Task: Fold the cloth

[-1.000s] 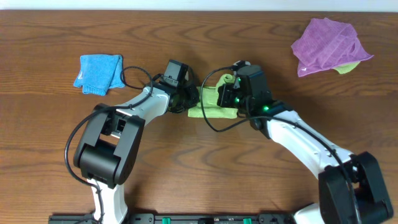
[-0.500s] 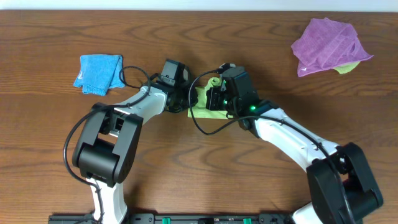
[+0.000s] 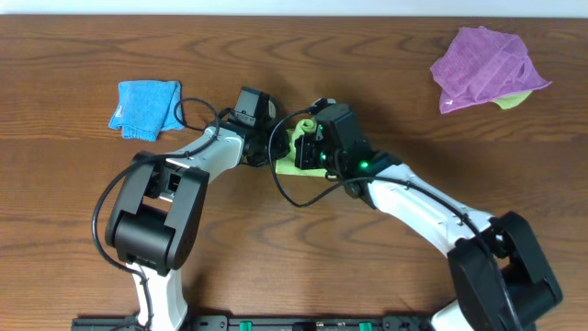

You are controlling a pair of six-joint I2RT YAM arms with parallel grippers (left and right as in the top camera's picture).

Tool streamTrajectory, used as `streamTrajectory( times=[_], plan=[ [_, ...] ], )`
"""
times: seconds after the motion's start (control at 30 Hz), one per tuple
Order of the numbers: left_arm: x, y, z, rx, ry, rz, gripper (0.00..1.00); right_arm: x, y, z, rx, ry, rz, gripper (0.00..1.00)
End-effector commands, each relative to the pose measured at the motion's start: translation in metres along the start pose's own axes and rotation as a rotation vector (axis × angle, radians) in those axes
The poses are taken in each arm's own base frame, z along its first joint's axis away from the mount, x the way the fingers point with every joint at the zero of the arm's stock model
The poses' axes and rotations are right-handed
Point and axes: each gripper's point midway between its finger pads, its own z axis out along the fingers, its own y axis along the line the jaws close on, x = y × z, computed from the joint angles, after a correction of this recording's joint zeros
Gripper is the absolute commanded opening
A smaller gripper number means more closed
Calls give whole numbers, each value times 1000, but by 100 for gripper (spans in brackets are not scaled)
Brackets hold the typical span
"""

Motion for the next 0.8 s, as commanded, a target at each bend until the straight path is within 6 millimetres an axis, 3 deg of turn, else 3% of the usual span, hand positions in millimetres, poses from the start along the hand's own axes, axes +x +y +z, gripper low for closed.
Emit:
streamTrajectory(
  times=[0.0, 0.23, 0.6, 0.77],
  plan=[
    [12, 21, 10, -41, 44, -8, 6, 0, 6, 7, 2, 1, 5, 1],
    [8, 13, -4, -55, 55, 85, 6, 0, 7, 8, 0, -1, 3, 1],
    [-16, -2, -48, -118, -40, 172, 6, 2, 10, 8, -6, 5, -4, 1],
    [-22, -6, -59, -107, -67, 173, 6, 6, 16, 9, -13, 11, -13, 1]
  ],
)
